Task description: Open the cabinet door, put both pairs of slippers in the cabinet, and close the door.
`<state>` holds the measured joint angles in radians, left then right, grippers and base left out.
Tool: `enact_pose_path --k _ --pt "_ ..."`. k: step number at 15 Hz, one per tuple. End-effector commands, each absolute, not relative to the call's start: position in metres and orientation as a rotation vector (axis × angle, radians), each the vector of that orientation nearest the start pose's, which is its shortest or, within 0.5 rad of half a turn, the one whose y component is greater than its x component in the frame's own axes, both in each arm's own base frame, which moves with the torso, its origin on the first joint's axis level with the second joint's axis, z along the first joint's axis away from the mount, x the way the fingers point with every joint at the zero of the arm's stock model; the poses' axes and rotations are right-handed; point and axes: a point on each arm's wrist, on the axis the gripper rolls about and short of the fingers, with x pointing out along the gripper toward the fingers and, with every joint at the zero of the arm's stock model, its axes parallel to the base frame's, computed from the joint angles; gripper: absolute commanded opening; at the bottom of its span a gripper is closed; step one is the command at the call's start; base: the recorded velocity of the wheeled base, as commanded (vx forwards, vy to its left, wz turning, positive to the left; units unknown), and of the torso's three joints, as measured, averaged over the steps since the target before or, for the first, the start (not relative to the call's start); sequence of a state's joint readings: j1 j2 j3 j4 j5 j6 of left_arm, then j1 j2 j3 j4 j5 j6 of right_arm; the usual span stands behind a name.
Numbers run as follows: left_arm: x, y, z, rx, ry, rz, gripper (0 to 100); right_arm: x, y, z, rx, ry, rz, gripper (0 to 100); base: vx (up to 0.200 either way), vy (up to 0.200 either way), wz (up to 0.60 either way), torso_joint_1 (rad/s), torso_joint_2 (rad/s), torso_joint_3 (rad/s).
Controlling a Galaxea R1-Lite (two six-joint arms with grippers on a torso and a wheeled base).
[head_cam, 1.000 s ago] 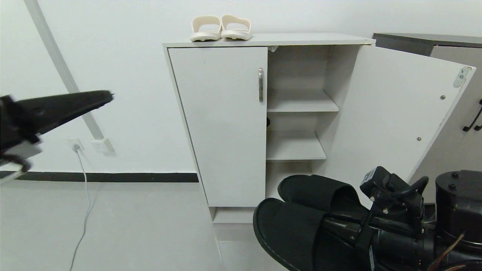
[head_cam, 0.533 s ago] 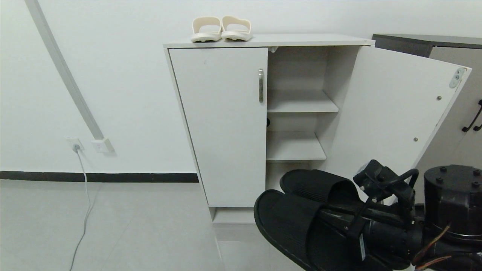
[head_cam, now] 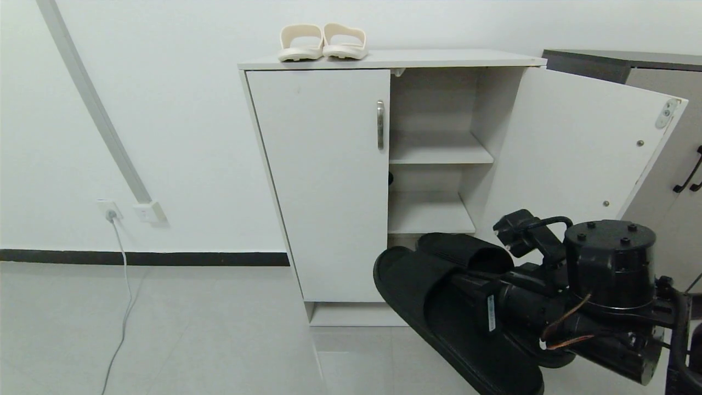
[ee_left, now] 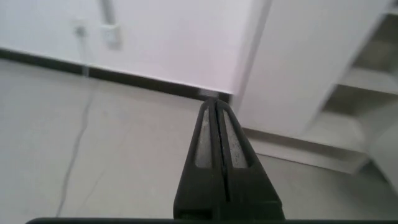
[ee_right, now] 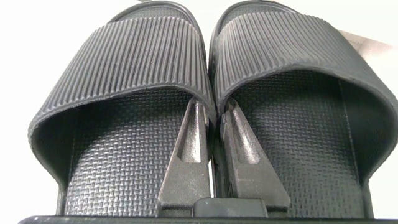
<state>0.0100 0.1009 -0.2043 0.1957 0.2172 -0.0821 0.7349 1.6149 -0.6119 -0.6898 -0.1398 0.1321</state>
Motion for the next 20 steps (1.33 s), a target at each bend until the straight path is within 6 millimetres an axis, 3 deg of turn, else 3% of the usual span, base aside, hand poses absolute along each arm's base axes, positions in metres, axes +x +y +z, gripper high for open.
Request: enact_pose_path --k 1,9,13,16,20 --pt "-0.032 0.005 0.088 -0.066 0.052 0.251 0 0.203 0.181 0.157 -0.015 0.341 0.573 0 0.0 0.0 0.0 0.0 0.0 0.0" --pt "-0.023 0.0 0.075 0.029 0.006 -0.012 0 0.213 0.192 0.147 -0.019 0.332 0.547 0 0.0 0.0 0.0 0.0 0.0 0.0" --pt "-0.023 0.001 0.076 0.026 0.005 0.061 0 0.228 0.215 0.139 -0.029 0.286 0.424 0 0.0 0.0 0.0 0.0 0.0 0.0" --pt "-0.023 0.0 0.075 0.029 0.005 0.011 0 0.241 0.235 0.127 -0.015 0.276 0.307 0 0.0 0.0 0.0 0.0 0.0 0.0" --pt "-0.023 0.0 0.075 0.02 0.004 -0.014 0 0.276 0.267 0.104 0.011 0.23 0.06 0 0.0 0.0 0.0 0.0 0.0 0.0"
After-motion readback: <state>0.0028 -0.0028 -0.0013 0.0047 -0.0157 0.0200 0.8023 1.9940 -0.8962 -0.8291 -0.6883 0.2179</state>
